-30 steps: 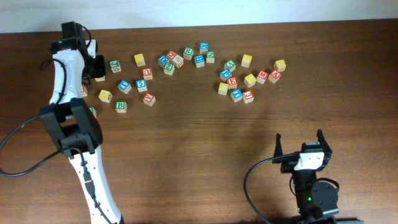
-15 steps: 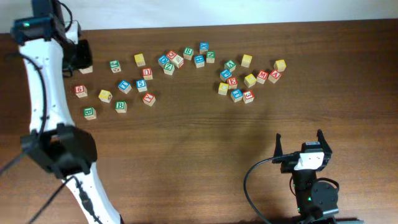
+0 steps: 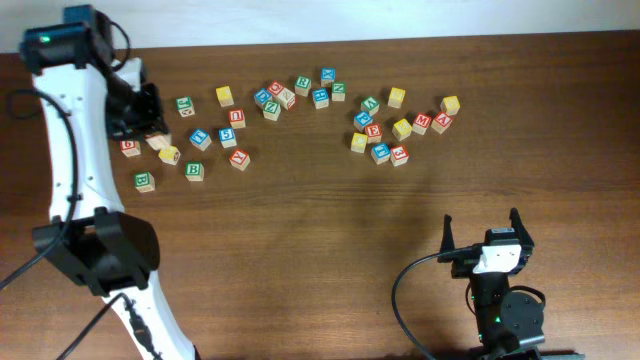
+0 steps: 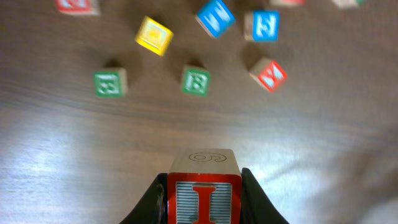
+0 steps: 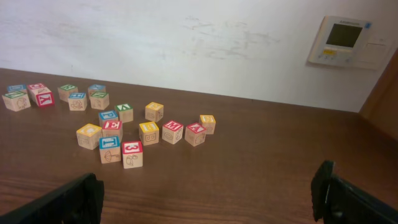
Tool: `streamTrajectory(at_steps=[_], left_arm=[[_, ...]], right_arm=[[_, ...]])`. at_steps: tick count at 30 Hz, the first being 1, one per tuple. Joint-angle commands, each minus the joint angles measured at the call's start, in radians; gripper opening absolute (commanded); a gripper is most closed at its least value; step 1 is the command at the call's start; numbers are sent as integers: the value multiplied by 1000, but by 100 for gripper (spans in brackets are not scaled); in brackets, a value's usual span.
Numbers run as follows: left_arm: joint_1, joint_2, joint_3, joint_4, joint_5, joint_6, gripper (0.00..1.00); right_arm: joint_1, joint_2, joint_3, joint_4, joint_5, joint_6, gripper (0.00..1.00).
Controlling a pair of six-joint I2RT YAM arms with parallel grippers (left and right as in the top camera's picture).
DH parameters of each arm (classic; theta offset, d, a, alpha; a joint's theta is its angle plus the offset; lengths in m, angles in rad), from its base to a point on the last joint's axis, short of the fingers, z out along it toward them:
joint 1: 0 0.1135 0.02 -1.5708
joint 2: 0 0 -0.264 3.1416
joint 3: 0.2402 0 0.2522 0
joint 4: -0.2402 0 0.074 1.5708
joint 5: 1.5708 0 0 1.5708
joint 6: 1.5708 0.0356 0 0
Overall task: Spell out ICRA
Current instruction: 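Carry the red I block toward the open table center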
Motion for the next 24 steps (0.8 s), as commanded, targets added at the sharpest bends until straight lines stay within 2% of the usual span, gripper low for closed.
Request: streamTrajectory(at_steps=[1,12,18,24], left_arm=[[-60,-116,-106,-5,-8,-15,8],[-219,-303,-492,67,-8,-24,8],[-322,-328,-687,196,-8,-56,8],[-370,-328,-908,394,-31,-137,7]], right_arm=[[-6,-8,-5,-8,-5,5,98],[-6,-8,-5,-8,-5,5,98],[-6,-8,-5,-8,-5,5,98],[-6,-8,-5,-8,-5,5,98]])
